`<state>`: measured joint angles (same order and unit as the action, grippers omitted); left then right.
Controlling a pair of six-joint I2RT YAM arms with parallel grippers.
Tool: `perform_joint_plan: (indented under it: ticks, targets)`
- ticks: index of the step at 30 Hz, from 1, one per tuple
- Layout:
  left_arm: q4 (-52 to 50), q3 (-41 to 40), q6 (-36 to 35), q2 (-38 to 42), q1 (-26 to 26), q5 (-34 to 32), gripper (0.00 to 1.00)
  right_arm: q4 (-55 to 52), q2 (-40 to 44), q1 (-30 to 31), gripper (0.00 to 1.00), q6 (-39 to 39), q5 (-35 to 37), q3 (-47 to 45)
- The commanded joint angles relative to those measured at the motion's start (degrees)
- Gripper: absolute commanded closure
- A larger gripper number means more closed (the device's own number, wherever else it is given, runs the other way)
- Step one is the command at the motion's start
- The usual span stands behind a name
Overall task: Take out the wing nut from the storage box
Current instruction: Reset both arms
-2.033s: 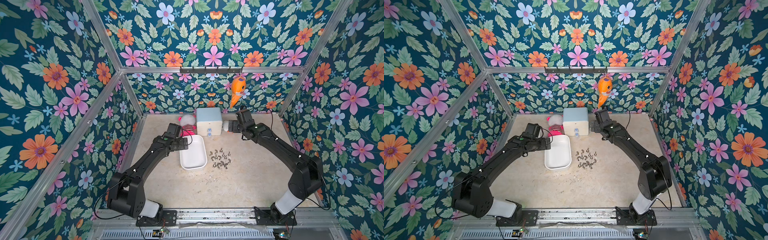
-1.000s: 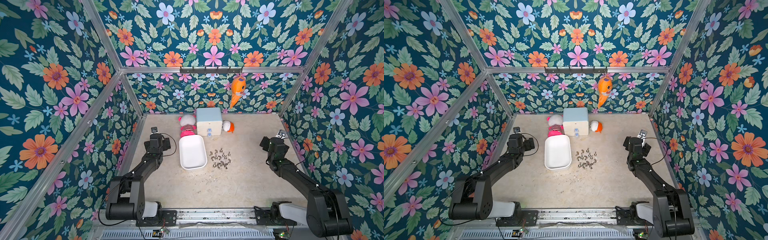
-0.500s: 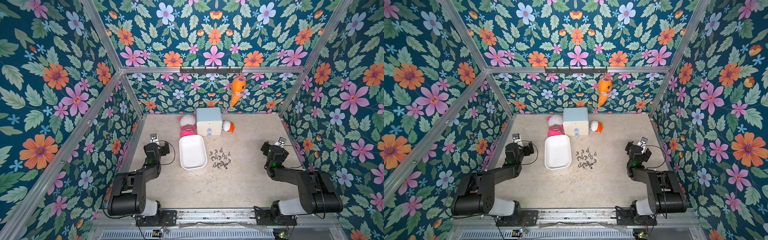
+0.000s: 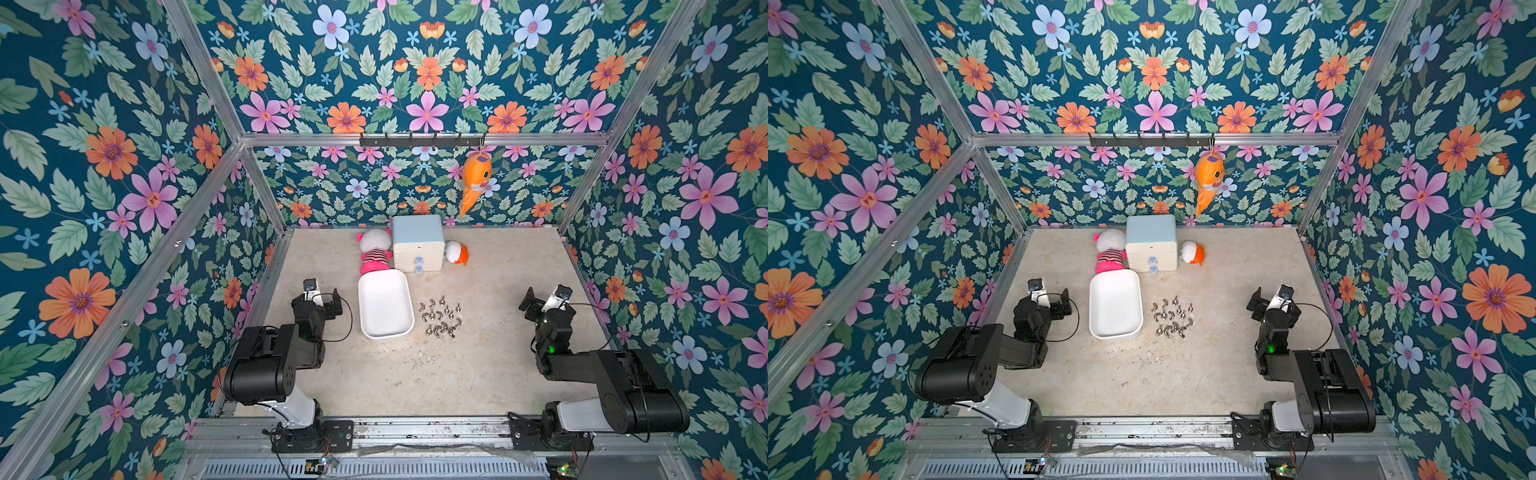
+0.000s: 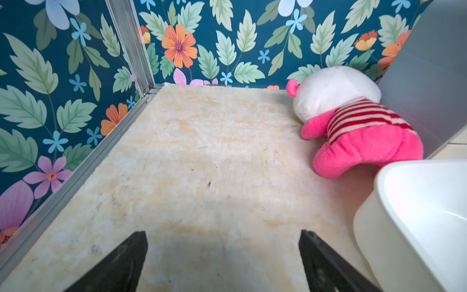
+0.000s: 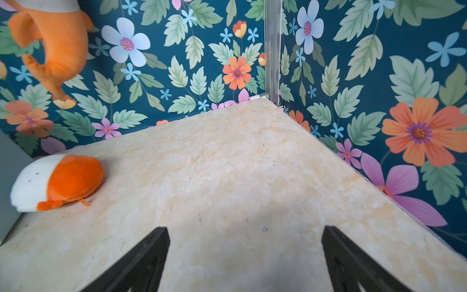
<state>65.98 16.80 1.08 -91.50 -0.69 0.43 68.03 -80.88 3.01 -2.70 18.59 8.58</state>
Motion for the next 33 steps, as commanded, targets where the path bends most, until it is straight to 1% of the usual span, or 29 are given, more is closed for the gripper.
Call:
perform_joint_plan:
  ticks: [1, 3, 5, 7, 9, 11, 33]
  targets:
    - [2.8, 0.0, -0.8, 0.0, 0.0, 1.0, 0.00, 15.9, -3.7, -0.4, 0.01, 1.6, -1.7, -2.8]
    - [2.7, 0.1, -0.9, -0.1, 0.0, 1.0, 0.01, 8.2, -1.1, -0.3, 0.01, 0.5, -1.9, -1.6]
    - [2.7, 0.1, -1.0, -0.1, 0.0, 0.9, 0.00, 14.0, -3.2, -0.3, 0.01, 1.3, -1.6, -2.4]
    - [2.7, 0.1, -1.1, -0.1, 0.3, 0.2, 0.01, 8.7, -1.5, -0.4, 0.01, 0.5, -2.0, -1.5]
    - [2.6, 0.1, -1.2, -0.1, 0.6, -0.4, 0.00, 12.1, -2.8, -0.4, 0.01, 0.9, -1.8, -1.9]
    - [2.6, 0.1, -1.2, -0.1, 0.6, -0.4, 0.00, 9.8, -2.0, -0.5, 0.01, 0.5, -1.9, -1.6]
    - [2.4, 0.3, -1.1, -0.1, 0.7, -0.5, 0.00, 10.5, -2.3, -0.5, 0.01, 0.5, -1.9, -1.6]
